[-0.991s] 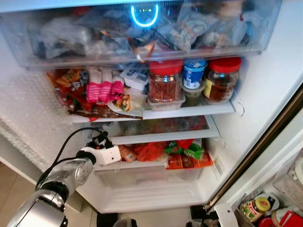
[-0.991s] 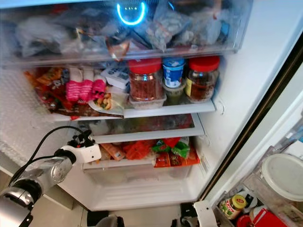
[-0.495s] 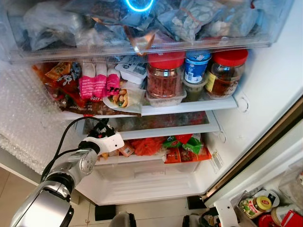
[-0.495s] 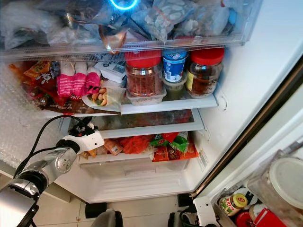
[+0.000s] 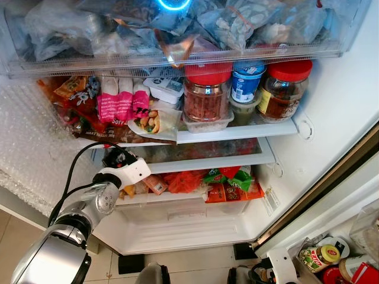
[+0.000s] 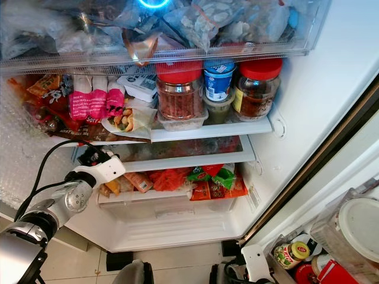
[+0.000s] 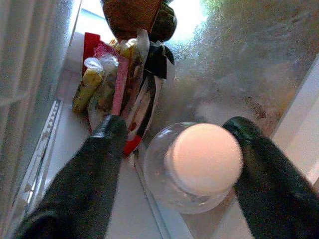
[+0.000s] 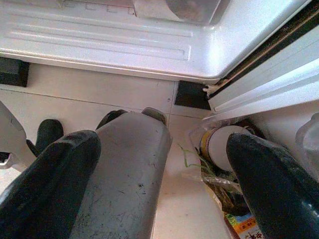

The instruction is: Restocking fridge

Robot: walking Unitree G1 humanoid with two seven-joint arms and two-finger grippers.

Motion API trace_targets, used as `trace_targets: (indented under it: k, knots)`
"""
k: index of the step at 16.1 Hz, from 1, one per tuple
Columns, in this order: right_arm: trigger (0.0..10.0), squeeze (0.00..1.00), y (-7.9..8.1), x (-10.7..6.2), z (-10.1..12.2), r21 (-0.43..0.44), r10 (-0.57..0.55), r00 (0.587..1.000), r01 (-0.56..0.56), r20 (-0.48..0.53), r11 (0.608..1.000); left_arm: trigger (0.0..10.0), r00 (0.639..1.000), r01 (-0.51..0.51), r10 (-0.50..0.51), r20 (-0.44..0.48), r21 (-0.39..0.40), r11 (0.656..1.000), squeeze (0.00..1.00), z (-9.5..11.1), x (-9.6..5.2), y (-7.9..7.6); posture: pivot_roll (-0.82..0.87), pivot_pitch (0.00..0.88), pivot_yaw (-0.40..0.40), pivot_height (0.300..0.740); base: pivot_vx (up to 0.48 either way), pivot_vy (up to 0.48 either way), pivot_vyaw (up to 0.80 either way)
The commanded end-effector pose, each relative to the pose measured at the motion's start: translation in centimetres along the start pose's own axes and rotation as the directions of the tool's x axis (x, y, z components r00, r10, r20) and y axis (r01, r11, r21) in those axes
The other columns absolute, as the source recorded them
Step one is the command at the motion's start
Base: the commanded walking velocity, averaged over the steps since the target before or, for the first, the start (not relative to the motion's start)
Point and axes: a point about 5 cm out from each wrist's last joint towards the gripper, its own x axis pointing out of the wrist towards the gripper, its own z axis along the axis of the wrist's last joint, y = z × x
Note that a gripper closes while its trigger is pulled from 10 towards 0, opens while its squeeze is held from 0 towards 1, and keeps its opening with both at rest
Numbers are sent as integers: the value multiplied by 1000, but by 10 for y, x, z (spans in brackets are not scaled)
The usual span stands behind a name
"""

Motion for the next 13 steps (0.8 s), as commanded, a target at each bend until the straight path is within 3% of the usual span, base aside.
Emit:
trace_targets:
  k: [1,3,4,5,6,9,11,13]
  knots:
    - [10000,0,-19,-15,-37,-14,-71,986,70,-152,997,10000,1000,-6,6,-18,-19,1000,1000,-6,-1,7,-149,145,-11,653,0,0,0]
    - [10000,0,-18,-15,-36,-15,-72,986,70,-152,997,10000,1000,-8,5,-30,-88,996,1000,-7,-1,8,-149,143,-7,653,0,0,0]
    - [10000,0,-18,-14,-37,-20,-75,985,73,-157,997,10000,999,13,-22,-41,-197,980,1000,-6,0,7,-151,142,-6,653,0,0,0]
    - [10000,0,-18,-14,-37,-17,-79,984,77,-157,997,10000,995,64,-84,-51,-323,944,753,-5,0,2,-151,142,-6,653,0,0,0]
    - [10000,0,-18,-15,-37,-17,-79,984,77,-157,997,10000,994,66,-91,-54,-362,930,0,-5,0,0,-151,140,-2,653,0,0,0]
    - [10000,0,-17,-15,-38,-20,-76,984,74,-159,997,10000,989,89,-136,-61,-492,866,0,-5,0,-3,-155,129,-4,653,0,0,0]
    - [10000,0,-18,-15,-38,-22,-78,984,76,-159,997,10000,985,121,-168,-48,-507,853,0,-3,1,-5,-154,125,-3,653,0,0,0]
    - [10000,0,-18,-15,-38,-23,-82,984,80,-157,997,10000,985,127,-171,-26,-562,817,0,-1,3,-3,-155,120,-1,653,0,0,0]
